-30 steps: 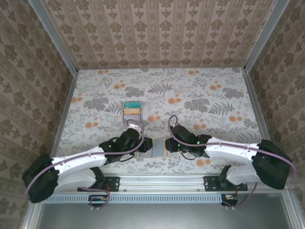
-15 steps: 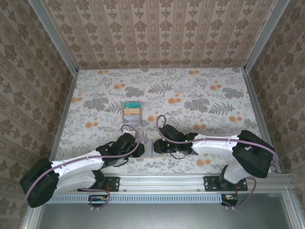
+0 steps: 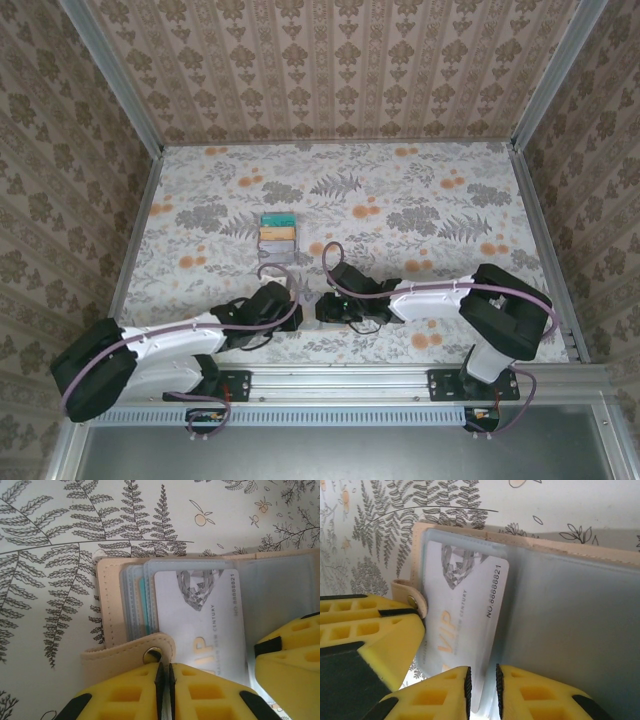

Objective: Take the credit cards out of the card holder

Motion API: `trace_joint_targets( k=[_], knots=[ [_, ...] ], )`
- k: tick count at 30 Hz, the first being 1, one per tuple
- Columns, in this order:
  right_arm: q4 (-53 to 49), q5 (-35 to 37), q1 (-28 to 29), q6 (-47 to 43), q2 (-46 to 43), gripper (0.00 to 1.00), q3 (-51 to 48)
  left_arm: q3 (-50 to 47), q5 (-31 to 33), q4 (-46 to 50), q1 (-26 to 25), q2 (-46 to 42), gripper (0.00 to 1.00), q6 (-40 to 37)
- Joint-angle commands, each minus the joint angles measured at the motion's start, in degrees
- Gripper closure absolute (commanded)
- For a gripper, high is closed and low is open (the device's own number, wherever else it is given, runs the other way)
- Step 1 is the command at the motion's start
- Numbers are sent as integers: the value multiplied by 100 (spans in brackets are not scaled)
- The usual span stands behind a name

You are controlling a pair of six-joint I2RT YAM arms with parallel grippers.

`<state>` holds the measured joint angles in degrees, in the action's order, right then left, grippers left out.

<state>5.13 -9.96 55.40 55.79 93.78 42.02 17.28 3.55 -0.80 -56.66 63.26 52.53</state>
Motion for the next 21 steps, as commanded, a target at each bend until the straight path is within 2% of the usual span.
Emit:
trace_joint_targets(
  k=[1, 9, 19, 21],
  knots=[
    [89, -129, 8, 139, 142, 76, 153, -40, 119, 309, -91, 169, 86, 133],
    [-6, 69, -20, 242, 44, 76, 31, -99, 207, 415, -123, 11, 86, 196],
    [641, -393, -99, 403, 286, 79, -54, -111, 207, 348, -173, 54, 89, 232],
    [614, -386, -101, 405, 271, 83, -62, -104, 213, 361, -183, 51, 90, 248]
  ],
)
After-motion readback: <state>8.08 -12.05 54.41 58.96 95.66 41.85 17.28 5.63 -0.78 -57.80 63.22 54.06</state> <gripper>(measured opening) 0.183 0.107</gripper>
